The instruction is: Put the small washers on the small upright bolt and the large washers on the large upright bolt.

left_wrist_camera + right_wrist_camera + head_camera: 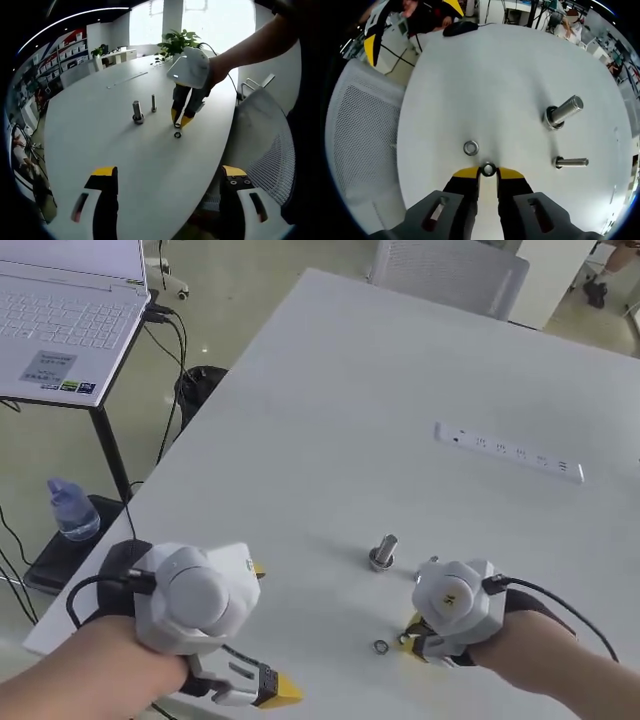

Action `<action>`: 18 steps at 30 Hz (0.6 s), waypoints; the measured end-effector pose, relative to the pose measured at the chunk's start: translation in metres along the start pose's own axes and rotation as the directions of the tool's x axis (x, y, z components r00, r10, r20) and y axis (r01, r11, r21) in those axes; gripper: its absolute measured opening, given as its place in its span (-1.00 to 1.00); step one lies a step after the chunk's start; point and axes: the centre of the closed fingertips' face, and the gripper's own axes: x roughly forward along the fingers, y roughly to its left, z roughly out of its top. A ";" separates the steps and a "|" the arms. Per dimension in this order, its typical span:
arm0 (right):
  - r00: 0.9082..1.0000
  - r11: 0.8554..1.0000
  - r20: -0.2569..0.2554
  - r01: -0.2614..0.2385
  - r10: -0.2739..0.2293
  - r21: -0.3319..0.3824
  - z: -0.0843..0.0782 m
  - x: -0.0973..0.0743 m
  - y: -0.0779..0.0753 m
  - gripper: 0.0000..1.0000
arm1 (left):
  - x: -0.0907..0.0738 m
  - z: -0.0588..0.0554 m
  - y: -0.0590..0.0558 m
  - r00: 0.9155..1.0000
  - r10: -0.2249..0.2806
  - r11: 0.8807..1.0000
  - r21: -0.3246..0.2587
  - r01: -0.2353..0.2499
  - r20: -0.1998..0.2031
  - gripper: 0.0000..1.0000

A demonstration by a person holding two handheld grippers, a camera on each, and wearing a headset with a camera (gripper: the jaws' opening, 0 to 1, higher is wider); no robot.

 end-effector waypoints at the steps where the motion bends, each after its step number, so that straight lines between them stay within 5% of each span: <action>1: 1.000 1.000 -0.013 0.001 -0.001 -0.005 0.000 0.000 0.000 -0.71 | -0.001 0.000 0.000 1.000 0.001 1.000 -0.001 -0.001 0.001 0.66; 9: 0.998 1.000 -0.063 -0.018 0.020 0.019 -0.002 0.001 -0.002 -0.73 | -0.009 0.016 -0.010 1.000 -0.010 1.000 0.001 0.010 -0.005 0.66; 13: 0.998 1.000 -0.049 -0.028 0.028 0.009 -0.004 0.001 -0.001 -0.74 | -0.015 0.029 -0.013 1.000 -0.001 1.000 0.009 0.001 0.006 0.66; 18: 0.999 0.998 -0.009 -0.031 0.031 0.048 -0.003 0.001 -0.001 -0.75 | -0.016 0.031 -0.017 1.000 0.010 1.000 0.003 -0.010 -0.005 0.66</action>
